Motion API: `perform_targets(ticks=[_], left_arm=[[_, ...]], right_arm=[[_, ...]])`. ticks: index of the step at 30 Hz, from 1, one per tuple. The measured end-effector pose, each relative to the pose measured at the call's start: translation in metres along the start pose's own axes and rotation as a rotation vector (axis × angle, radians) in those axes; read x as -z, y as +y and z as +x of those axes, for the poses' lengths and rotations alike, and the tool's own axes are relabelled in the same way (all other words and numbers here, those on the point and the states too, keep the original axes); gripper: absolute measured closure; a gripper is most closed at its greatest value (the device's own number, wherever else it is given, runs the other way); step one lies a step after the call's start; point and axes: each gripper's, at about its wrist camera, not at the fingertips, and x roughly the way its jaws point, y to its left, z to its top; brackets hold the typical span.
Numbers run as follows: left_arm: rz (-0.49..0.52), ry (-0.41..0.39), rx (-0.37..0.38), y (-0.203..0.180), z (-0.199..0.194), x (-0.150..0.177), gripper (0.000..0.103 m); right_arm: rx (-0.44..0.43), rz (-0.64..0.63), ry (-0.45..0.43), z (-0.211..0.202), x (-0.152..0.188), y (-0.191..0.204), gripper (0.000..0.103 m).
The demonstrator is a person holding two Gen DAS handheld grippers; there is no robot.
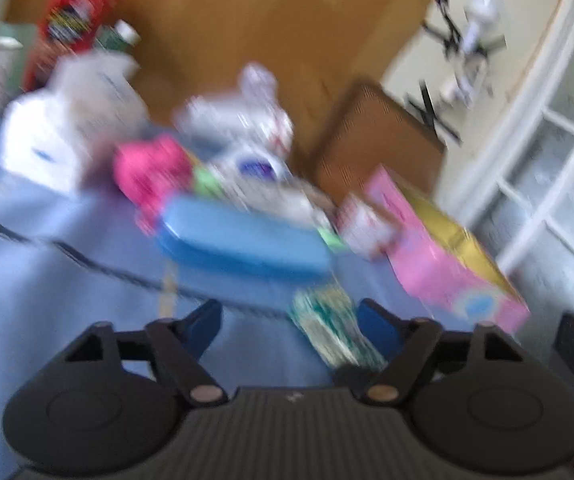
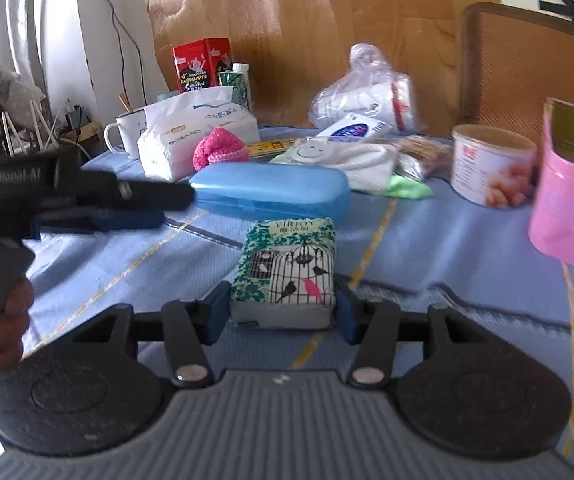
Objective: Organize soft objects
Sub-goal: 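Grasp the patterned tissue pack with the right gripper and lift it, then lower the tissue pack into the pink tin and open the right gripper, then move the right gripper to the blue glasses case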
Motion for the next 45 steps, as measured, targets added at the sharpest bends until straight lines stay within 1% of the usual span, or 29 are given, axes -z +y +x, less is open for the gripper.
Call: perform_targets(ticks=[2, 3, 4, 5, 7, 10, 12, 14, 16, 19, 21, 23, 24, 26, 27, 28, 29, 31, 33, 35, 36, 37, 38, 40, 42, 44, 45], left_arm=[[0.006, 0.081, 0.028, -0.01, 0.012, 0.0, 0.042], [0.003, 0.11, 0.048, -0.013, 0.018, 0.001, 0.043], [-0.006, 0.123, 0.066, -0.017, 0.023, 0.0, 0.045], [-0.008, 0.138, 0.079, -0.022, 0.028, 0.0, 0.051], [0.017, 0.154, 0.108, -0.035, 0.037, -0.006, 0.055], [0.102, 0.143, 0.142, -0.07, 0.05, -0.022, 0.055], [0.161, 0.131, 0.164, -0.097, 0.06, -0.031, 0.055], [0.205, 0.13, 0.204, -0.126, 0.077, -0.042, 0.055], [0.244, 0.126, 0.231, -0.155, 0.094, -0.05, 0.054], [0.292, 0.118, 0.242, -0.193, 0.126, -0.061, 0.051], [0.309, 0.108, 0.248, -0.212, 0.144, -0.065, 0.048], [0.312, 0.09, 0.226, -0.227, 0.159, -0.069, 0.032], [0.31, 0.085, 0.218, -0.23, 0.164, -0.069, 0.032], [0.307, 0.086, 0.221, -0.231, 0.165, -0.068, 0.032], [0.308, 0.082, 0.227, -0.228, 0.161, -0.066, 0.032], [0.316, 0.073, 0.231, -0.223, 0.154, -0.064, 0.032], [0.324, 0.058, 0.231, -0.216, 0.144, -0.062, 0.028], [0.31, 0.019, 0.236, -0.194, 0.121, -0.06, 0.024], [0.267, -0.002, 0.234, -0.167, 0.097, -0.062, 0.024], [0.201, -0.046, 0.219, -0.128, 0.066, -0.062, 0.024], [0.177, -0.071, 0.191, -0.111, 0.054, -0.063, 0.024], [0.152, -0.097, 0.149, -0.093, 0.04, -0.062, 0.024], [0.123, -0.123, 0.099, -0.073, 0.026, -0.061, 0.024], [0.056, -0.151, 0.025, -0.038, 0.005, -0.059, 0.024], [-0.019, -0.171, -0.045, -0.004, -0.014, -0.056, 0.024], [-0.082, -0.185, -0.116, 0.025, -0.027, -0.053, 0.025], [-0.107, -0.188, -0.132, 0.034, -0.03, -0.052, 0.025]], right_arm=[[-0.005, 0.029, -0.012, -0.003, 0.001, -0.004, 0.047], [-0.006, 0.043, -0.022, -0.005, 0.001, -0.007, 0.047], [-0.007, 0.053, -0.031, -0.007, 0.001, -0.009, 0.047], [-0.008, 0.059, -0.04, -0.009, 0.003, -0.01, 0.047], [-0.003, 0.057, -0.071, -0.016, 0.004, -0.011, 0.047], [0.06, 0.004, -0.161, -0.033, 0.002, -0.013, 0.047], [0.132, -0.021, -0.227, -0.046, -0.002, -0.021, 0.047], [0.204, -0.018, -0.284, -0.06, -0.006, -0.036, 0.047], [0.298, -0.007, -0.327, -0.071, -0.01, -0.055, 0.047], [0.398, 0.051, -0.363, -0.082, -0.016, -0.091, 0.047], [0.446, 0.086, -0.38, -0.086, -0.02, -0.112, 0.047], [0.504, 0.112, -0.396, -0.09, -0.024, -0.133, 0.047], [0.532, 0.12, -0.396, -0.09, -0.027, -0.141, 0.044], [0.584, 0.139, -0.361, -0.087, -0.03, -0.159, 0.034], [0.6, 0.158, -0.358, -0.087, -0.03, -0.166, 0.028], [0.601, 0.177, -0.374, -0.089, -0.028, -0.169, 0.027], [0.587, 0.197, -0.396, -0.094, -0.025, -0.171, 0.027], [0.56, 0.202, -0.423, -0.096, -0.024, -0.166, 0.028], [0.523, 0.179, -0.449, -0.097, -0.02, -0.152, 0.028], [0.455, 0.165, -0.447, -0.089, -0.024, -0.138, 0.029], [0.411, 0.162, -0.437, -0.086, -0.027, -0.133, 0.03], [0.342, 0.153, -0.417, -0.079, -0.03, -0.123, 0.03], [0.283, 0.137, -0.391, -0.072, -0.032, -0.111, 0.03], [0.177, 0.091, -0.328, -0.053, -0.038, -0.089, 0.03], [0.092, 0.059, -0.264, -0.032, -0.046, -0.07, 0.03], [0.029, 0.057, -0.208, -0.009, -0.054, -0.058, 0.03], [0.006, 0.062, -0.186, 0.003, -0.058, -0.053, 0.03]])
